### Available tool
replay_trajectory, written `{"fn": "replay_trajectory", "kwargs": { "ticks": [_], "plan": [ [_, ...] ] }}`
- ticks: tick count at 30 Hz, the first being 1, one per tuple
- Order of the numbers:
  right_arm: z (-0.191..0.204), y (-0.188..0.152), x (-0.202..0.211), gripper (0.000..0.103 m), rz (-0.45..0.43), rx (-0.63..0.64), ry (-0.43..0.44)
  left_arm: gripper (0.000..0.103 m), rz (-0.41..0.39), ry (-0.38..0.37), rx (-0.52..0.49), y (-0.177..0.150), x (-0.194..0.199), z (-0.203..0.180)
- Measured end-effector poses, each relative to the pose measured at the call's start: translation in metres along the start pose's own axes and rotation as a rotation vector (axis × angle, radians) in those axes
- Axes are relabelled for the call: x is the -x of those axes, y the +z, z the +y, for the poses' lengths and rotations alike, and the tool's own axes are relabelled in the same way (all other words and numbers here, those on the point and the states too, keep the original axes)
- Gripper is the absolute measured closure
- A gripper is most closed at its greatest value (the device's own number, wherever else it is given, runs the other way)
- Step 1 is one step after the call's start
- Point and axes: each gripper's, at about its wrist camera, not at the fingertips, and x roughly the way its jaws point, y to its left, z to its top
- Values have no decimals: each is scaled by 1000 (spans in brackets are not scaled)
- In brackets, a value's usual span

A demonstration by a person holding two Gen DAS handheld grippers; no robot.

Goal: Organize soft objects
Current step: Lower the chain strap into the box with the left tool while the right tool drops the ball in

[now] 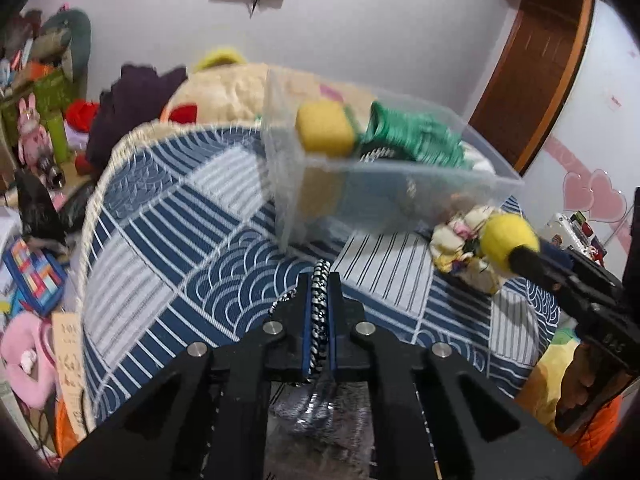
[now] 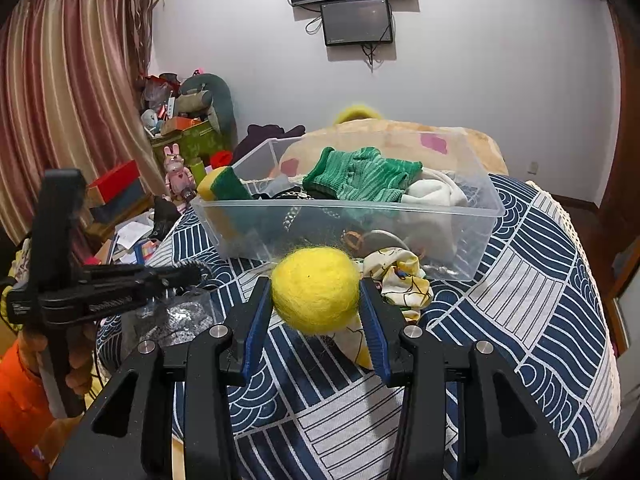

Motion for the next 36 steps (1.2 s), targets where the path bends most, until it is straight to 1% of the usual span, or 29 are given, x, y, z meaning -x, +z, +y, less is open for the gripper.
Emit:
{"fn": "replay_trajectory", "kwargs": {
  "ticks": [3, 10, 13, 17, 23, 27, 31, 36],
  "plan": [
    [-1, 0, 0, 63, -1, -4, -4, 98, -38, 9, -44, 7, 12, -13],
    [-4, 13, 5, 63, -37, 12, -26, 97, -133, -35, -118, 27, 29, -42],
    [-6, 21, 7, 63, -58, 11, -35, 97, -165, -48, -133, 40, 30, -51],
    [-8, 35, 5, 63, -81, 13, -49, 97, -189, -79, -126, 58, 28, -56],
    [-6, 52, -5, 63, -101, 38, -72, 97, -191, -157, -85, 84, 15, -57],
    [-9, 59, -17, 63, -87, 42, -74, 97, -175, -196, -59, 98, 0, -57],
    [-13, 61, -33, 63, -51, 36, -72, 97, -152, -176, -68, 105, -20, -59],
    [-16, 61, -48, 63, -13, 30, -64, 97, -96, -162, -54, 109, -48, -55]
  ]
}}
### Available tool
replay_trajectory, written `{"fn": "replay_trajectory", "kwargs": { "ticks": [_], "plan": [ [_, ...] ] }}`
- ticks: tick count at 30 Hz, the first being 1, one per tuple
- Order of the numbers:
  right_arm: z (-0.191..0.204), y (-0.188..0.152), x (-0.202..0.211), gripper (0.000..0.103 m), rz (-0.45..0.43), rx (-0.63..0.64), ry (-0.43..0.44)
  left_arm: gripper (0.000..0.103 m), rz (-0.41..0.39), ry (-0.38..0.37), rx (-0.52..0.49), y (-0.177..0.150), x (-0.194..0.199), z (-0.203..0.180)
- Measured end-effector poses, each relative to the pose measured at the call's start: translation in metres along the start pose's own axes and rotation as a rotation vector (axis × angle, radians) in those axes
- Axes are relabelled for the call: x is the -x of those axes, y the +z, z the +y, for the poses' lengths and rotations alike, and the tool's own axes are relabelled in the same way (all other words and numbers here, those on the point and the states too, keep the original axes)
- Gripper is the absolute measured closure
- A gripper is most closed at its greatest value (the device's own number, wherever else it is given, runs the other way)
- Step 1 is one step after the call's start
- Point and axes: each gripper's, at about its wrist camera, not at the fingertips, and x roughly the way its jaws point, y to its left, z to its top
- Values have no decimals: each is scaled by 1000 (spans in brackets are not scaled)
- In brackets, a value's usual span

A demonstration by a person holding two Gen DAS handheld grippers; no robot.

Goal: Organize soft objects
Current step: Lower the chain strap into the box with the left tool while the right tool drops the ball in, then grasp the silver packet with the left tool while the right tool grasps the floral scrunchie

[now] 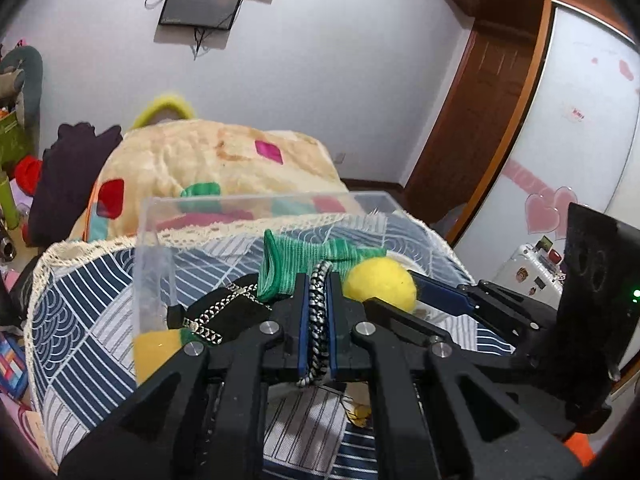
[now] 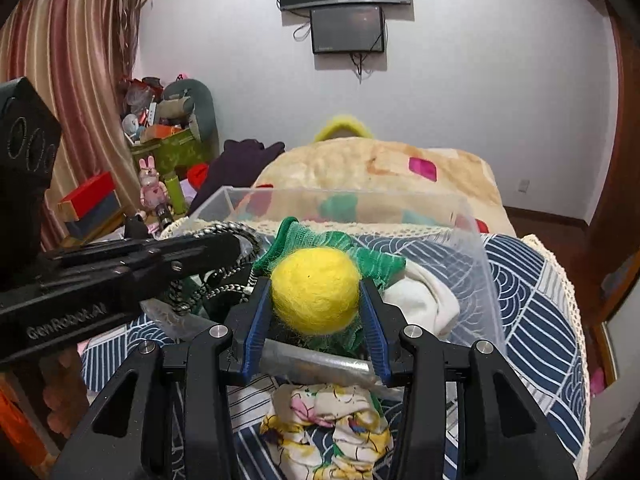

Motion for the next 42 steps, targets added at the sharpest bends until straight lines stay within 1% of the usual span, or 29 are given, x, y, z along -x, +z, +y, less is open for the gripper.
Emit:
{"fn": "replay_trajectory", "kwargs": {
  "ticks": [4, 6, 9, 12, 14, 15, 19, 22, 24, 25, 26, 28, 31, 33, 34, 35, 39, 42],
  "plan": [
    [2, -4, -8, 63, 27, 12, 0, 97, 43, 7, 19, -3, -14, 6],
    [2, -6, -7, 62, 26, 19, -5, 94, 58, -8, 30, -3, -15, 7],
    [0, -5, -5, 61, 27, 16, -3, 88, 58, -4, 24, -4, -13, 5],
    [-2, -4, 0, 59, 32, 9, -1, 78, 54, -2, 20, -4, -9, 4],
    [-3, -3, 3, 59, 29, 8, -3, 67, 42, -2, 21, -3, -2, 2],
    [-4, -4, 6, 58, 24, 10, -6, 65, 33, -1, 21, -3, 2, 1],
    [-6, -4, 18, 58, 1, 12, -12, 63, 2, -5, 3, -1, 19, -5],
    [-7, -5, 29, 57, -19, 4, -11, 60, -27, 20, -31, -3, 34, -11],
    [-8, -8, 36, 53, -30, 2, -13, 53, -56, 52, -65, -6, 45, -16],
    [-9, -9, 39, 47, -35, 1, -18, 48, -74, 70, -79, -8, 51, -18],
    [-9, -10, 42, 44, -43, 1, -26, 45, -97, 90, -92, -12, 58, -20],
    [-9, -14, 48, 43, -57, 6, -42, 44, -118, 110, -103, -19, 68, -22],
    [-8, -20, 53, 41, -52, 10, -41, 43, -115, 128, -114, -33, 74, -24],
    [-7, -25, 53, 38, -46, 6, -46, 39, -108, 140, -112, -46, 77, -24],
    [-8, -28, 53, 34, -42, 1, -50, 34, -102, 145, -102, -53, 78, -22],
    [-9, -32, 52, 33, -38, -6, -53, 33, -96, 148, -95, -57, 79, -20],
    [-14, -48, 49, 33, 1, -36, -51, 33, -65, 177, -63, -79, 81, -13],
    [-15, -60, 43, 33, 39, -54, -52, 32, -33, 185, -29, -93, 78, -5]
  ]
}}
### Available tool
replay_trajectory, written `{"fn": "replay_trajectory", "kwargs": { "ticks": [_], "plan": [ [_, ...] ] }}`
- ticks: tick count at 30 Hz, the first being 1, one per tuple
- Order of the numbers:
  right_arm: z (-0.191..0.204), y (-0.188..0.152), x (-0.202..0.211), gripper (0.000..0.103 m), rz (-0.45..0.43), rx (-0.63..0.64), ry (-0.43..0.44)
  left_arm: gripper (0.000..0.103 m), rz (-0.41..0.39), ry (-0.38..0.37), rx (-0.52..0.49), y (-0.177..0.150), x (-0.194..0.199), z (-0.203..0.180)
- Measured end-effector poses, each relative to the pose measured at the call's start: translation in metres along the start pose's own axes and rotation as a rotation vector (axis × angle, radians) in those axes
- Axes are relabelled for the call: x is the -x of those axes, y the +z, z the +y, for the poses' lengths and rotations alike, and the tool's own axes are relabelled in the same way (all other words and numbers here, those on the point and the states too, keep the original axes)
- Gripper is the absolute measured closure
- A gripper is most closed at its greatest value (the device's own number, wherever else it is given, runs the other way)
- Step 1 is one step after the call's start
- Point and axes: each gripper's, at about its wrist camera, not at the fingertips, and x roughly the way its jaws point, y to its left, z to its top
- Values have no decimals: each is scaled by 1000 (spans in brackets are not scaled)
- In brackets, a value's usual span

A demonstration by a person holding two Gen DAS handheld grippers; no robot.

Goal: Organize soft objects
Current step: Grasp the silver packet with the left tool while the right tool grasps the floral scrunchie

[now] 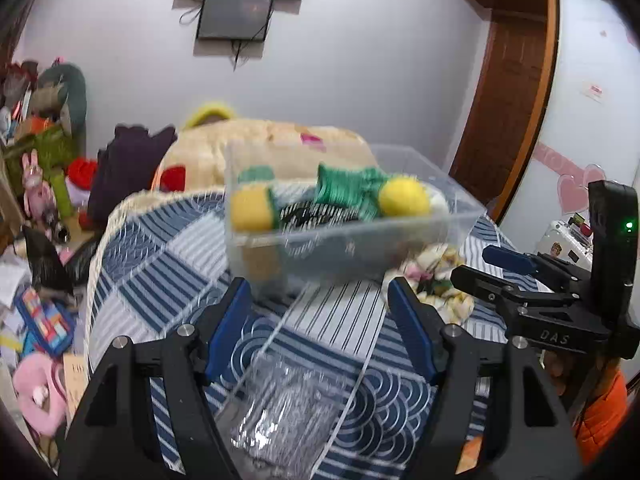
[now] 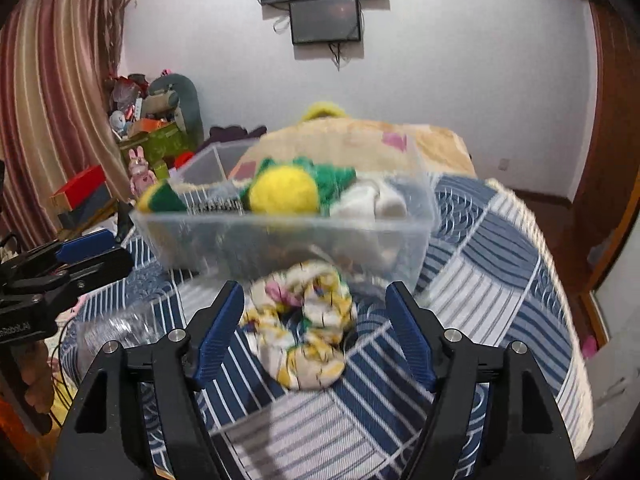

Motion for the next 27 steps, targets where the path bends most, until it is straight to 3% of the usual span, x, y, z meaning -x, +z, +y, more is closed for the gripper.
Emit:
{"fn": "replay_trajectory", "kwargs": {
  "ticks": [4, 11, 15, 18, 20, 23, 27],
  "plan": [
    [-1, -11, -10, 33, 51, -21, 8, 32, 45, 38, 24, -17, -5, 5],
    [14, -18, -21, 33, 90, 14, 37, 32, 129, 36, 26, -42, -11, 9],
    [18, -22, -25, 33, 98, 35, 23, 25, 162, 11, 48, -47, -10, 14],
    [18, -21, -25, 49, 93, 51, 15, 19, 203, -15, 49, -51, -13, 15],
    [19, -21, -25, 66, 87, 62, 3, 19, 220, -6, 34, -56, -15, 12],
    [17, -22, -23, 79, 85, 63, 4, 19, 221, 4, 29, -59, -15, 10],
    [18, -23, -17, 85, 75, 62, 22, 19, 201, 18, 65, -59, -13, 15]
  ]
}}
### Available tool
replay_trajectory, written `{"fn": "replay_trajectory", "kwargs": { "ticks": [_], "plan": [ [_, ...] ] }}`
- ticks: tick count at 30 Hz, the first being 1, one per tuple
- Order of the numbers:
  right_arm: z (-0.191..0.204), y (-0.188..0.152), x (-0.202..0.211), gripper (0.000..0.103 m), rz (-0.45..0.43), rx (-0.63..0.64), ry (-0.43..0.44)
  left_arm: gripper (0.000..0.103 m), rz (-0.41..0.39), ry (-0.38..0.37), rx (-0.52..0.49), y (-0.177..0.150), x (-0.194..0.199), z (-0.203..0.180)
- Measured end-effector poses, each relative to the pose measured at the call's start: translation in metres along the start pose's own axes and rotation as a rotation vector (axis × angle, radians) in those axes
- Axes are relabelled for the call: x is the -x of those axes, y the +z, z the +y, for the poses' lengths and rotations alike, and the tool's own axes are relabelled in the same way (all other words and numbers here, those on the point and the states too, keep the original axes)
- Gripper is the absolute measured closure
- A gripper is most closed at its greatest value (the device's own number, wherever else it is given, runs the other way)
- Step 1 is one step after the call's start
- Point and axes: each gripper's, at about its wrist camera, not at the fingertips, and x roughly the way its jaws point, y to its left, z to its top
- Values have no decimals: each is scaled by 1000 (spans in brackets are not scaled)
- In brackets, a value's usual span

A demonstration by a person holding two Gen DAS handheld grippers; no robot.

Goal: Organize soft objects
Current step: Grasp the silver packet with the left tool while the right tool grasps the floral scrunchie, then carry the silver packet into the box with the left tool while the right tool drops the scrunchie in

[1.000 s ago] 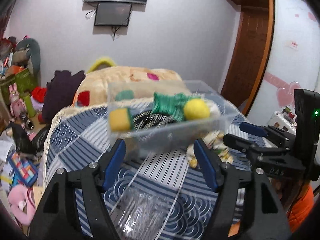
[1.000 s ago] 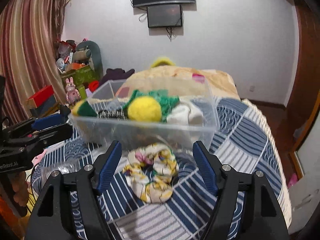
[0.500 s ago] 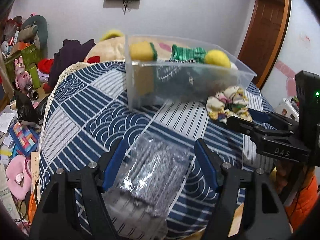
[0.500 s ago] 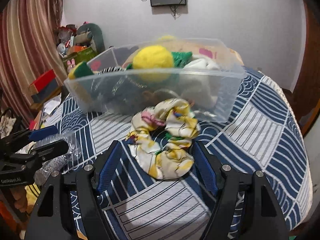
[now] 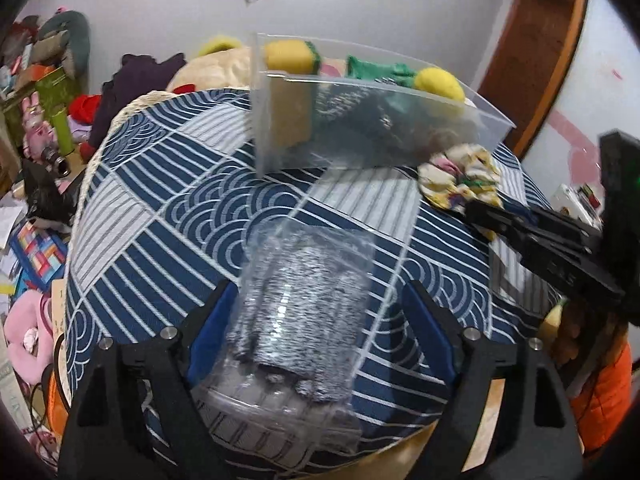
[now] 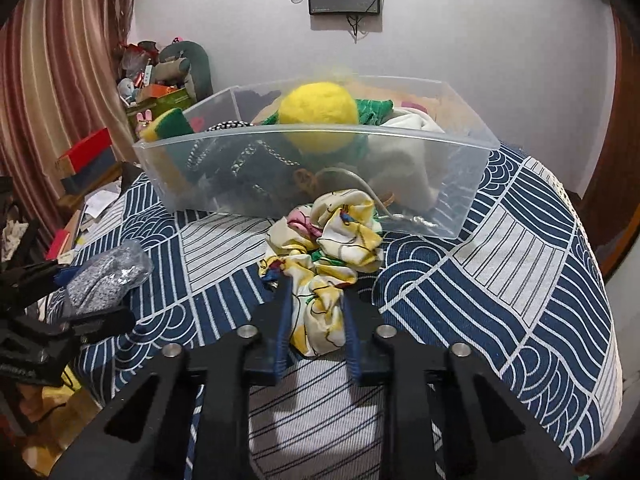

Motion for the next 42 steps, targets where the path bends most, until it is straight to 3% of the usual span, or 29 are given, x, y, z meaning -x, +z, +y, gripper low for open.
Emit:
{"fn": "replay_trajectory", "kwargs": {
  "ticks": [3, 5, 8, 11, 19, 25, 34, 38, 42],
  "plan": [
    [0, -2, 6, 87, -9, 2, 10, 33, -21, 25, 19, -1, 1, 5],
    [-1, -3, 13, 88, -20, 4, 19, 49, -31, 34, 25, -1, 2, 8],
    [0, -1, 23, 88, -47, 10, 26, 65, -36, 32, 29, 0, 3, 10],
    [3, 2, 34, 88, -74, 13, 33, 71, -45, 15, 13, 4, 6, 9],
    [2, 17, 58, 88, -140, 20, 6, 72, -167, -1, -88, 31, 29, -19],
    [-3, 35, 69, 88, -198, 16, -37, 72, -246, -32, -80, 57, 43, -24],
    [-20, 59, 65, 88, -245, -15, -98, 72, -373, -14, -108, 95, 57, -28],
    [-24, 71, 58, 88, -255, -23, -122, 72, -402, -9, -109, 106, 51, -28],
    [-28, 80, 45, 88, -249, -42, -116, 72, -393, -59, -66, 119, 39, -23]
  ]
}}
